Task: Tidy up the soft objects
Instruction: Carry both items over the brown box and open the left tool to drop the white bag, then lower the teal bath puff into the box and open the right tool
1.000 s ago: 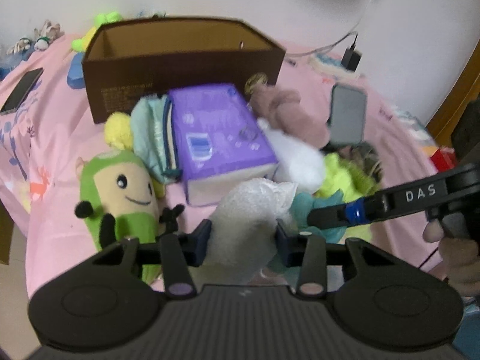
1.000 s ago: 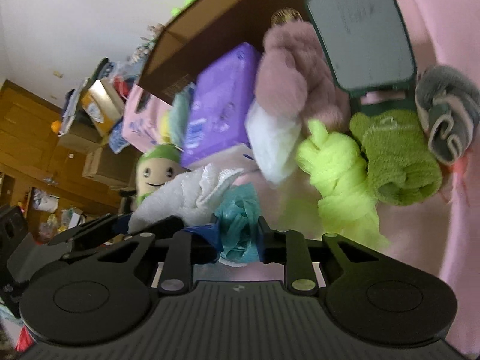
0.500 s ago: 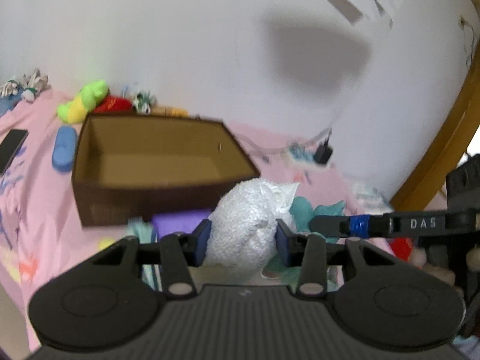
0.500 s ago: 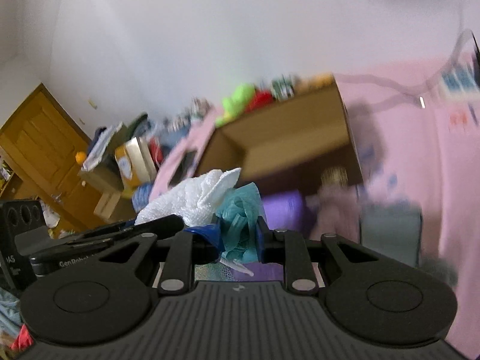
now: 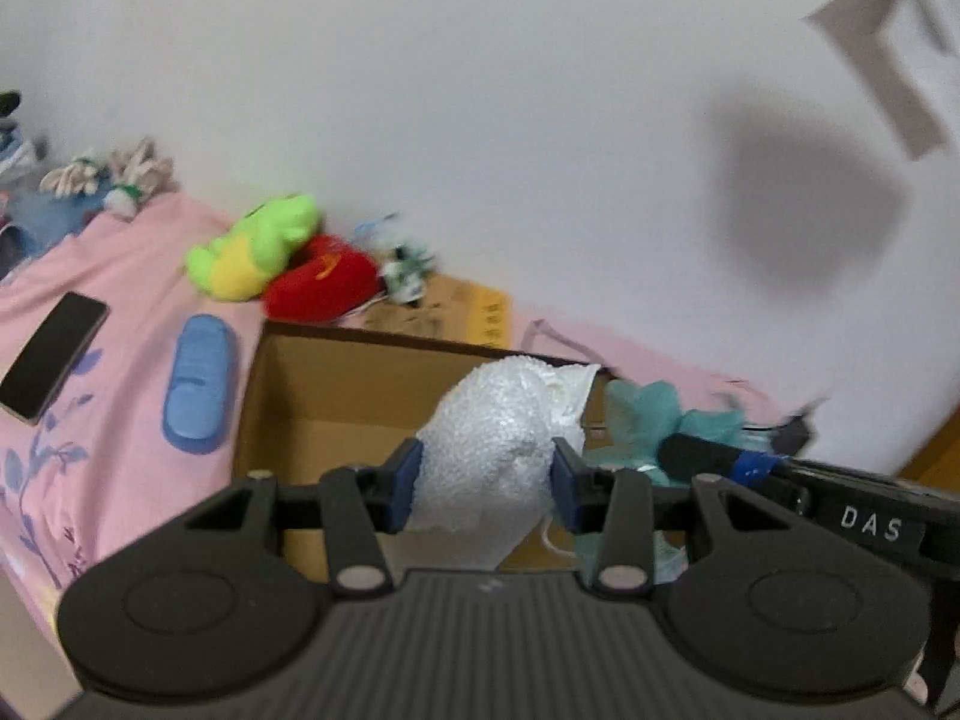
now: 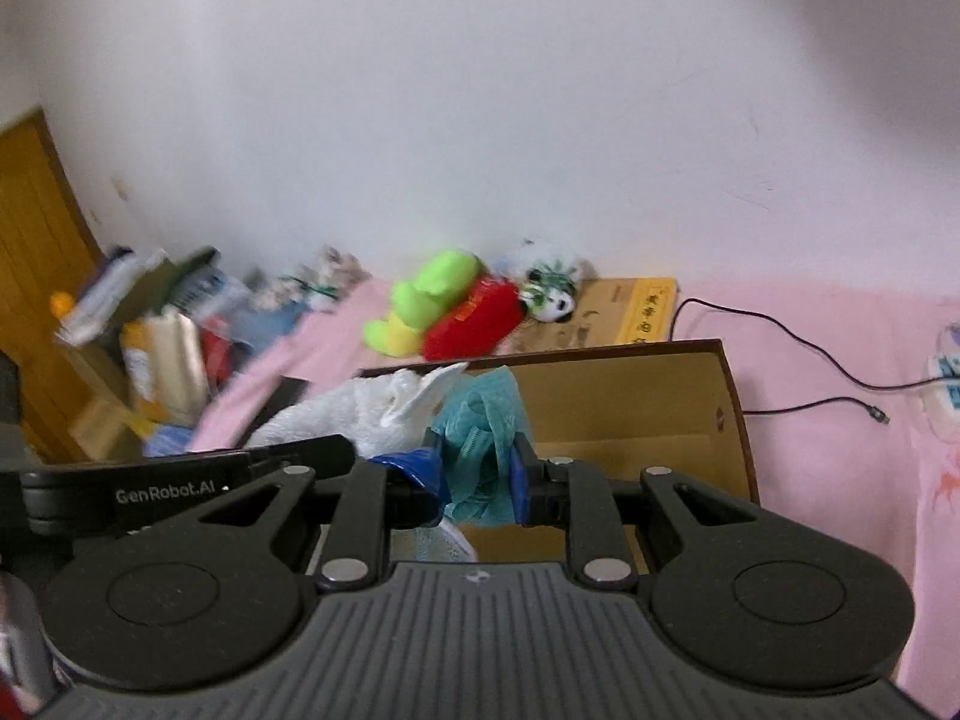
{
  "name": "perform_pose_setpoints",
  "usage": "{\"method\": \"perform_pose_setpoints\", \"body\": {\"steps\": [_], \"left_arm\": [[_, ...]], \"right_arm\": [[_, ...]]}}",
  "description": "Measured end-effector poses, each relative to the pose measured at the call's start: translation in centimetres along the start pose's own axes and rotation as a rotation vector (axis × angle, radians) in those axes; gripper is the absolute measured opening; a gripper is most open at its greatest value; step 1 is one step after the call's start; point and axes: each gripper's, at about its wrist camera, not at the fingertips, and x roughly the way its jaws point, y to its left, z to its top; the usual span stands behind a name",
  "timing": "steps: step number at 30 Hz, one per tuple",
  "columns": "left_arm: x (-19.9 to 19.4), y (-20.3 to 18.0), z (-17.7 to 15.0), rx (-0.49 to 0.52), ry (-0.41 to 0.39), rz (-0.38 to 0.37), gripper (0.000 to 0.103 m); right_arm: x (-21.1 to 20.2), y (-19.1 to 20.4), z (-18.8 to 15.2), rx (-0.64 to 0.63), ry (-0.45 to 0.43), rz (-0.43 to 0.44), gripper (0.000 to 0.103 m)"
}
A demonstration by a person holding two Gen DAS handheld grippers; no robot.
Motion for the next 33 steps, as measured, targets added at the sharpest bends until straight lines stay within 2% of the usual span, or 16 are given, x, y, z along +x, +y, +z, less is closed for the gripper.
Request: {"method": "perform_pose_setpoints", "body": {"steps": [4,9,13,17,22,26,28,33], "left_arm": [[4.0,2.0,0.2,-0.020,0.062,0.052,0.044],[7.4,4.0,-0.4,-0.010,0.113,0.181,0.044],[9.0,5.0,-0.8,-0.008,0.161,0.212,0.046],[9.6,4.9,-0.8,0.020,0.162,0.240,0.048],[9.4,4.3,-0.3,0.058,0.134,0.277,0.051],[9.5,4.6,-0.2,0.064,0.140,0.298,0.054],[9.4,4.7,-0.2,0.062,0.135,0.294,0.058],[8.3,4.3,0.1,0.079,0.107,0.302,0.059]], "right_arm": [[3.7,0.0,-0.3,-0.018,0.041,-0.047,0.002],[7.0,-0.5,-0.5,0.001,0.097,-0.106,0.002],[9.2,-0.3,-0.5,0.019,0.139,-0.114,0.003],[10.9,0.1,-0.7,0.028,0.154,-0.148,0.007],[11.7,0.5,-0.9,0.037,0.141,-0.208,0.011],[11.0,0.4,-0.9,0.058,0.084,-0.247,0.013],[10.5,0.3,-0.7,0.063,0.060,-0.223,0.014],[8.0,0.1,-0.3,0.135,-0.029,-0.174,0.015]]}}
